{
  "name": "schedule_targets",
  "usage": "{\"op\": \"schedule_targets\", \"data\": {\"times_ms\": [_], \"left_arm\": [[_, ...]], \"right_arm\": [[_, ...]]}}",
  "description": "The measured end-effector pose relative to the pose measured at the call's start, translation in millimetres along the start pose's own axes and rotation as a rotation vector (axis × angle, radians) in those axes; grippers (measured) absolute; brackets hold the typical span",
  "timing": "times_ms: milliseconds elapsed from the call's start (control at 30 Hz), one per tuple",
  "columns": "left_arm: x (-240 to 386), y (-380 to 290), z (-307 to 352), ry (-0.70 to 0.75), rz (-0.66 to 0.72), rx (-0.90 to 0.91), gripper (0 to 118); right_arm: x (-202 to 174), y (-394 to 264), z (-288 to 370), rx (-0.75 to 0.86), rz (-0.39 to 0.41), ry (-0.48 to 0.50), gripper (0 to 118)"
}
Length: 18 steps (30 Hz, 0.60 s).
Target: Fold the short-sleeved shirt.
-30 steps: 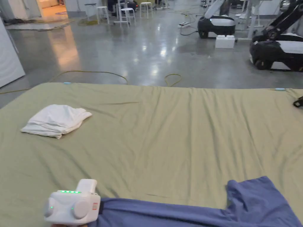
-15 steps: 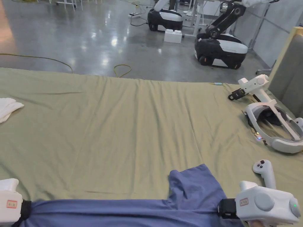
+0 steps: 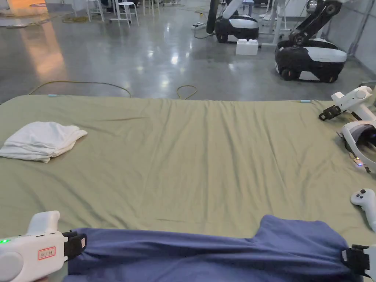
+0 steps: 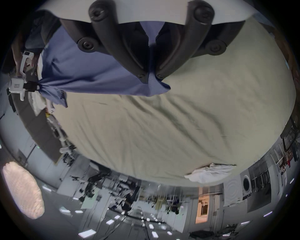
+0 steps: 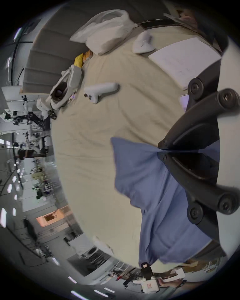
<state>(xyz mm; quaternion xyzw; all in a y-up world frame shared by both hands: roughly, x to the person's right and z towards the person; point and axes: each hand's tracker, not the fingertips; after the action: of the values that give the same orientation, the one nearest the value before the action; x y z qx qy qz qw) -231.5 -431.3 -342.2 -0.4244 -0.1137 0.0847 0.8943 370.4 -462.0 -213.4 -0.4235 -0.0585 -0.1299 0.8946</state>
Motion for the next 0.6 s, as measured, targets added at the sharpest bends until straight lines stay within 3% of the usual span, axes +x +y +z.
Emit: {"op": "schedule_targets", "data": {"times_ms": [233,400,533,600], "left_arm": [[-25.4,-101.4,75.6,-0.021,0.067,0.021,7],[-38.5,-129.9,65.0,0.014,0.062,-0.027,7],[-39.7,-137.3,52.6,0.031,0.04,-0.065,7],[-42.0,-139.9,45.6,0.034,0.034,-0.061,14]], "right_arm": [[8.7,-104.6,67.7,0.016,-0.011,0.021,2],[10.9,-139.9,72.4,-0.002,-0.073,0.021,2],[2.3,-147.5,70.9,-0.01,-0.02,-0.011,2],[0.9,-145.6,69.1,-0.008,-0.012,-0.013,3]]}}
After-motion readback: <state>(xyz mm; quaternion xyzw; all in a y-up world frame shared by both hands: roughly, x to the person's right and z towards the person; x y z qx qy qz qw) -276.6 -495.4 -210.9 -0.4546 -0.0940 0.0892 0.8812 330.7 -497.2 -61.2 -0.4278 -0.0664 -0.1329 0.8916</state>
